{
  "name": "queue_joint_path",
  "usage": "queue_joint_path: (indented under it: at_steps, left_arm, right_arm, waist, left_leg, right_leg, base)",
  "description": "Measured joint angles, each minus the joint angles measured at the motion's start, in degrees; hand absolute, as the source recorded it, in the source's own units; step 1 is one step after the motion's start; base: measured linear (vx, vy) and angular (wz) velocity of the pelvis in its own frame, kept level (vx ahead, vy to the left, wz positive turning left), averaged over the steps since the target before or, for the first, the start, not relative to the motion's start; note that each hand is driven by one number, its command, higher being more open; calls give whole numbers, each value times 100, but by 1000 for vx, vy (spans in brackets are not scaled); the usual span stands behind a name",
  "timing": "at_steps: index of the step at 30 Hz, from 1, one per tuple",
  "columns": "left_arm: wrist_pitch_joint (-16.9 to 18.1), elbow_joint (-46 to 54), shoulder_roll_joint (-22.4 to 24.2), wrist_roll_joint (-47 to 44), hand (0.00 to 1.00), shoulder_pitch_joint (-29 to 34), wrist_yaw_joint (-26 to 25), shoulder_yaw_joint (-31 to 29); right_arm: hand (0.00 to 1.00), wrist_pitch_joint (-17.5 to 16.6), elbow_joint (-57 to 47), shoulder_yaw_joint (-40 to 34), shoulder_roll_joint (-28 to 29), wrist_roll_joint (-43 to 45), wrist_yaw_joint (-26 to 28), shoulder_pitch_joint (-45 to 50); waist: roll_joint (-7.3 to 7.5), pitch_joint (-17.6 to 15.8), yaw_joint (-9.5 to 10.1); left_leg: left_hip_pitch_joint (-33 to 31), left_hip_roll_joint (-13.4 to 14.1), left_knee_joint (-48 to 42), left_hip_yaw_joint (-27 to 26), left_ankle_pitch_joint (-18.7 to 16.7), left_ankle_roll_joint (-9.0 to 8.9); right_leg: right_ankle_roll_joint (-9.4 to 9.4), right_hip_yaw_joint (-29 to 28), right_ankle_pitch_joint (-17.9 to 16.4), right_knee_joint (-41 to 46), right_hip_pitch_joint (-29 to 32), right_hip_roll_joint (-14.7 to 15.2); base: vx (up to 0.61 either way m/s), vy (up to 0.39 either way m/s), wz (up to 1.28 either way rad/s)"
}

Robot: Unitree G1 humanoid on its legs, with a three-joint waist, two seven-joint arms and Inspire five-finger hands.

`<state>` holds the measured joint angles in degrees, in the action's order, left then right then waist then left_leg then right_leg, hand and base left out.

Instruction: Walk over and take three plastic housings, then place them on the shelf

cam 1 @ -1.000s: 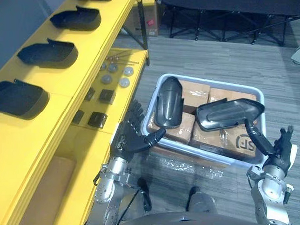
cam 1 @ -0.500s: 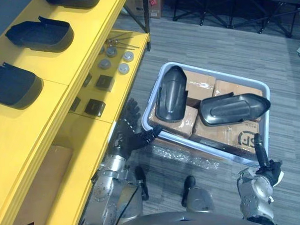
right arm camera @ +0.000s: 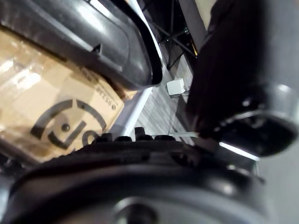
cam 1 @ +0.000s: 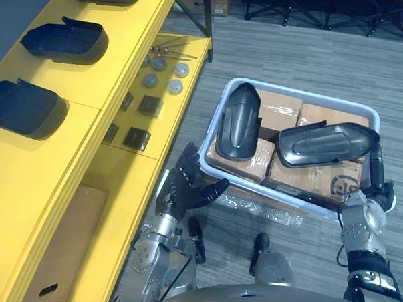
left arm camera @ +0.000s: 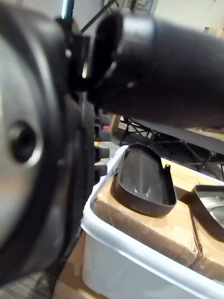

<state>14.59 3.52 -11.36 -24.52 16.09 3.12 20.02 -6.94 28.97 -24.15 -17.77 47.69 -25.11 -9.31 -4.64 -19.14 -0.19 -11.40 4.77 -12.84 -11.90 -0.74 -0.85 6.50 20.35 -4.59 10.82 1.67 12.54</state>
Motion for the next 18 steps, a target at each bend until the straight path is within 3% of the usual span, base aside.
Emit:
queue_joint_path:
  at_steps: [6,18]
  left_arm:
    - [19,-274,-7,-35,100,14,-24,220]
    - [42,-360,-25,-16,100,-60,-274,618]
  right_arm:
    - [100,106,300,-4,-275,685,75,-347]
    - [100,427,844,265,-642,816,168,-749]
  waist:
    - [-34,-13,27]
    - [-191,-79,-5]
  left_leg:
    - [72,-44,185,19,125,6]
    - [186,-43,526,55,432,4]
  right_leg:
    - [0,27,5,0,-3,20]
    - [-29,46,55,14,22,-14]
  base:
    - [-7,-5,3]
    - [-48,-6,1]
